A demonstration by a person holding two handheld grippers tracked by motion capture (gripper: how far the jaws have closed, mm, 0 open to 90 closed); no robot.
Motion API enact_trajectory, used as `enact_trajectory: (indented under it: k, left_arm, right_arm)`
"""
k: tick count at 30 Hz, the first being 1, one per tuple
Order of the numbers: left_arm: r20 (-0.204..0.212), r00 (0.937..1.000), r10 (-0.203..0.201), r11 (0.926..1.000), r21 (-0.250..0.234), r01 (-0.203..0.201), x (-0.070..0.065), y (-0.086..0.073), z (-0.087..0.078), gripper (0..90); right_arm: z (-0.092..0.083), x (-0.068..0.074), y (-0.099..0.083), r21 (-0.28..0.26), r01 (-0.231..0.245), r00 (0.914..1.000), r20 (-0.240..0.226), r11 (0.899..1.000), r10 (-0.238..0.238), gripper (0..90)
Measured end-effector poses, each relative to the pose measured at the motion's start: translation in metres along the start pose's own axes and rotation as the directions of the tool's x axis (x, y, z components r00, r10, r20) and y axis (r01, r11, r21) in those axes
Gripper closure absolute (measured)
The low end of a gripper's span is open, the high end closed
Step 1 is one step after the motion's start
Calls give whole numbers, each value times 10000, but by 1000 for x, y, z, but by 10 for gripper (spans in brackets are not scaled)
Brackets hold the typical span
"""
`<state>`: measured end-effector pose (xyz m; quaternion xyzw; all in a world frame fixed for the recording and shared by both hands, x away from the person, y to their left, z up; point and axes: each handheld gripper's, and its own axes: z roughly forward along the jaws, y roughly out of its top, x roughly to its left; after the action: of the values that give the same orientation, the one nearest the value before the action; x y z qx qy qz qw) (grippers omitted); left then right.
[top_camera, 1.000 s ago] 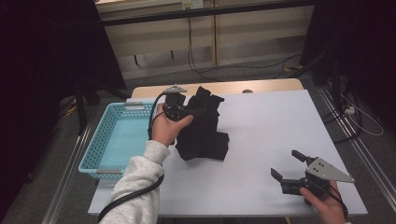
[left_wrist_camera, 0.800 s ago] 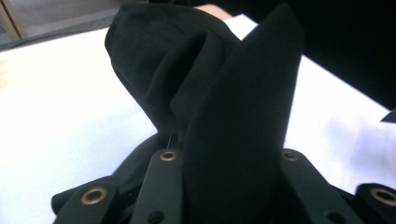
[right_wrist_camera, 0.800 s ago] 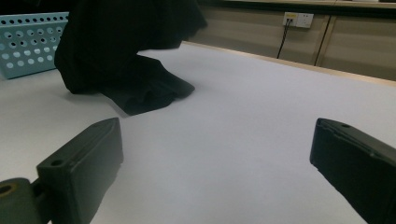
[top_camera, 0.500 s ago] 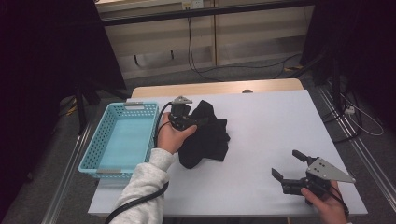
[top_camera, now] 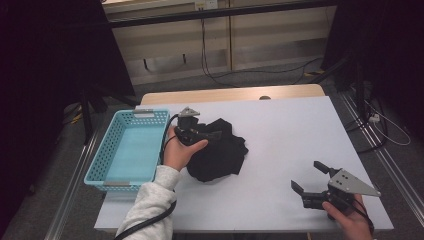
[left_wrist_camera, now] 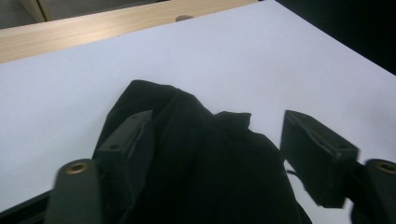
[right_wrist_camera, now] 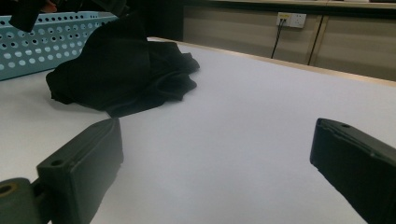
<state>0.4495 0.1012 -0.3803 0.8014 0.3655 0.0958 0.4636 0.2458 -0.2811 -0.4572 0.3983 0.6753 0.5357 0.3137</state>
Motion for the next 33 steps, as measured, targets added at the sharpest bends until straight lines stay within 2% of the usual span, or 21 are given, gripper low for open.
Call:
enact_trajectory:
  k: [3, 5, 8, 9, 12, 15, 20, 22, 24, 28, 30, 31, 33]
  left_arm:
    - [-318, 9993, 174, 9998, -18, -175, 2, -3, -5, 197]
    - [-499, 9987, 89, 9999, -133, -96, 4, -7, -9, 173]
    - [-558, 9984, 18, 10000, -21, -20, 5, -12, -12, 150]
    - [-556, 9984, 108, 9999, 140, -100, 4, -14, -11, 144]
    - [-538, 9984, 186, 9996, 220, -174, 3, -19, -9, 140]
    - [-651, 9969, 447, 9987, 269, -431, 1, -24, -9, 137]
    - [-704, 9975, 68, 10000, 68, -64, 8, -33, -14, 129]
    - [-808, 9967, 56, 9999, 132, -46, 9, -36, -15, 125]
    - [-1138, 9925, 445, 9987, 313, -412, 7, -39, -14, 125]
    - [-1042, 9927, 609, 9977, 364, -574, 6, -41, -11, 125]
    - [-1087, 9936, 301, 9995, 103, -292, 6, -41, -13, 123]
    - [-937, 9954, 198, 9998, 54, -193, 5, -41, -14, 123]
    - [-936, 9955, 149, 9999, 9, -149, 3, -42, -15, 124]
  right_arm:
    - [0, 0, 0, 74, 27, 10000, -16, 10000, -27, 17]
    - [1, 0, -1, 97, 47, 10000, -37, 9999, -47, 17]
    - [1, 0, -2, 174, 29, 10000, -75, 9998, -27, 17]
    - [1, 0, -2, 188, 29, 10000, -73, 9998, -28, 17]
    - [0, 0, -2, 197, 22, 10000, -42, 9998, -21, 16]
    - [1, 1, -2, 225, 54, 9999, -90, 9997, -52, 16]
    - [0, 2, -2, 264, 42, 9999, -150, 9996, -38, 14]
    - [0, 1, -2, 271, 24, 9999, -156, 9996, -20, 14]
    - [1, 0, -2, 295, 2, 9999, -107, 9996, 1, 14]
    - [2, 0, -2, 299, -34, 9999, -114, 9995, 37, 14]
    - [3, 0, -2, 322, -44, 9999, -157, 9995, 49, 14]
    - [4, 0, -2, 349, -46, 9999, -161, 9994, 51, 13]
    - [7, 0, -3, 430, -67, 9997, -234, 9991, 78, 12]
